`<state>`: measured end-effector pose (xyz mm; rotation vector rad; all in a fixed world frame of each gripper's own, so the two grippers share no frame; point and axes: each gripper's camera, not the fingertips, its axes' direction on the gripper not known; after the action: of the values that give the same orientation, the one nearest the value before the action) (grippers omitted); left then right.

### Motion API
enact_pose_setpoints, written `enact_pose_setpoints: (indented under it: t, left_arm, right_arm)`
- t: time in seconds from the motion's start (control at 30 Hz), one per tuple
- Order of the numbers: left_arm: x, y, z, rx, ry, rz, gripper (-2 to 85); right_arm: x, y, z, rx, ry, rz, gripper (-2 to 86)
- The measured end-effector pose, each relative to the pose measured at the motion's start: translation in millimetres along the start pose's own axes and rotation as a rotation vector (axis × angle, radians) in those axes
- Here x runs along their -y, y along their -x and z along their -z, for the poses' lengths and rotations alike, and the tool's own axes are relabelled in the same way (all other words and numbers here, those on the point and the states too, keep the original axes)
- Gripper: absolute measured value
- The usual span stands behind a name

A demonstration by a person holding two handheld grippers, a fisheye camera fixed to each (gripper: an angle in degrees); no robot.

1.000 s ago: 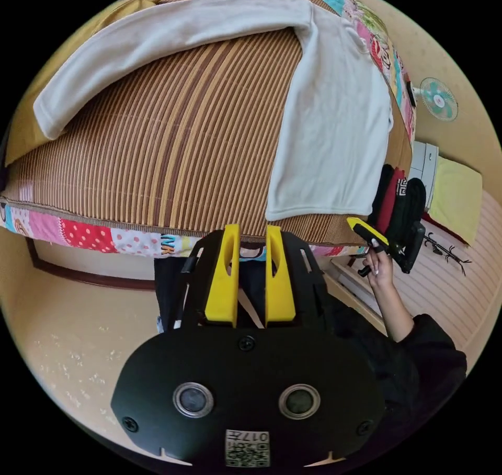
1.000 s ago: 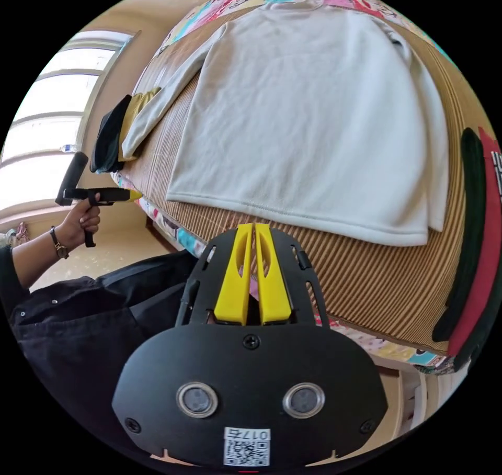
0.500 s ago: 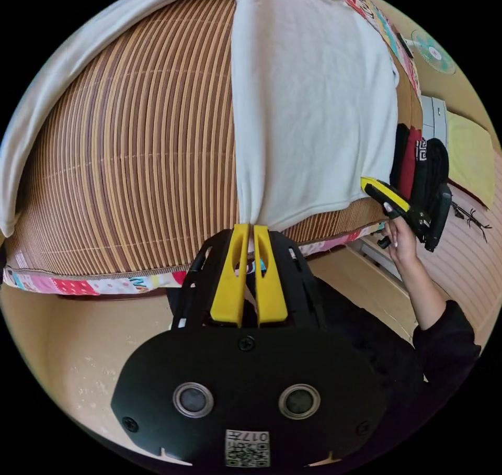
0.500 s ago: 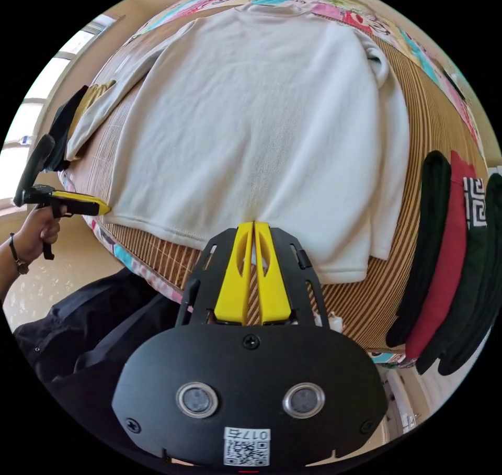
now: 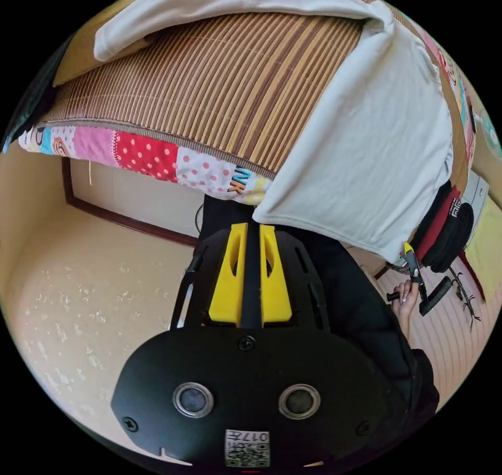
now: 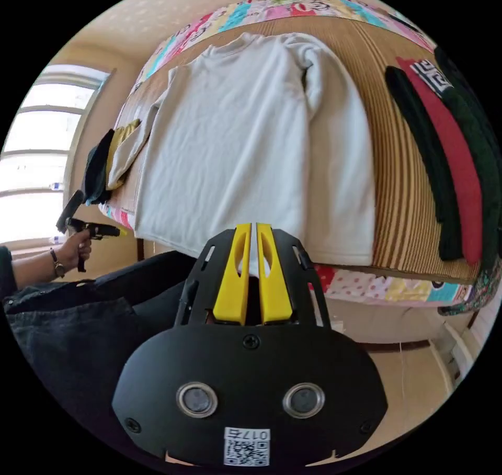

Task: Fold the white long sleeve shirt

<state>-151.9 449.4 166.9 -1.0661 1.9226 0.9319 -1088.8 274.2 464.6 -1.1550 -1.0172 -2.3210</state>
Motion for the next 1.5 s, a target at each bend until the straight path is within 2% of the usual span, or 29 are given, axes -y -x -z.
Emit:
enact_pose_setpoints:
  t: [0.1,0.17,0.27,0.37,0.43,0.5,0.6,0.7,0.83,0.9,1.03,1.1,1.13,1.2,1.3,1.5]
  left_arm:
    - [-22,4,8,-0.071,-0.017,0.094,5.1]
    - [-30,-3,15,-0.106,-0.032,0.119,5.1]
    - [-34,-25,29,-0.147,-0.057,0.109,5.0]
    - [-32,-55,46,-0.151,-0.067,0.069,4.8]
    - [-31,-78,61,-0.146,-0.078,0.028,4.6]
    - [-33,-93,72,-0.143,-0.095,0.0,4.4]
    - [-39,-108,85,-0.142,-0.115,-0.018,4.2]
    - [-45,-115,86,-0.144,-0.103,-0.008,4.1]
    - [-58,-132,84,-0.075,-0.078,-0.027,3.8]
    - [-65,-140,83,-0.094,-0.087,-0.053,3.6]
    - [-83,-154,81,-0.114,-0.105,-0.07,3.5]
    - [-93,-154,80,-0.116,-0.113,-0.064,3.4]
    - [-100,-153,79,-0.118,-0.121,-0.055,3.3]
    - [-111,-146,76,-0.125,-0.13,-0.031,2.9]
    - [-129,-129,71,-0.14,-0.14,0.03,2.7]
    - [-160,-96,70,-0.208,-0.15,0.209,4.6]
  right_arm:
    - [-5,-50,25,-0.174,-0.039,-0.296,7.1]
    - [-5,-71,25,-0.229,0.009,-0.407,7.9]
    - [3,-74,9,-0.164,0.119,-0.383,5.9]
    - [12,-63,24,-0.125,0.149,-0.364,4.0]
    - [13,-58,57,-0.057,0.071,-0.371,3.6]
    - [7,-48,129,0.082,-0.153,-0.321,3.3]
    - [-4,-34,231,0.174,-0.381,-0.192,3.1]
    - [-8,-20,323,0.057,-0.5,-0.066,3.2]
    - [7,-36,387,-0.128,-0.501,-0.092,3.4]
    - [30,-72,387,-0.193,-0.465,-0.197,3.6]
    - [54,-130,347,-0.179,-0.422,-0.378,4.7]
    - [37,-160,323,-0.139,-0.442,-0.664,5.9]
    - [26,-165,319,-0.117,-0.465,-0.755,6.1]
    - [-28,-168,303,0.058,-0.675,-0.945,6.8]
    - [-89,-145,271,0.225,-0.876,-0.999,7.5]
    - [-111,-83,211,0.286,-0.873,-0.804,10.4]
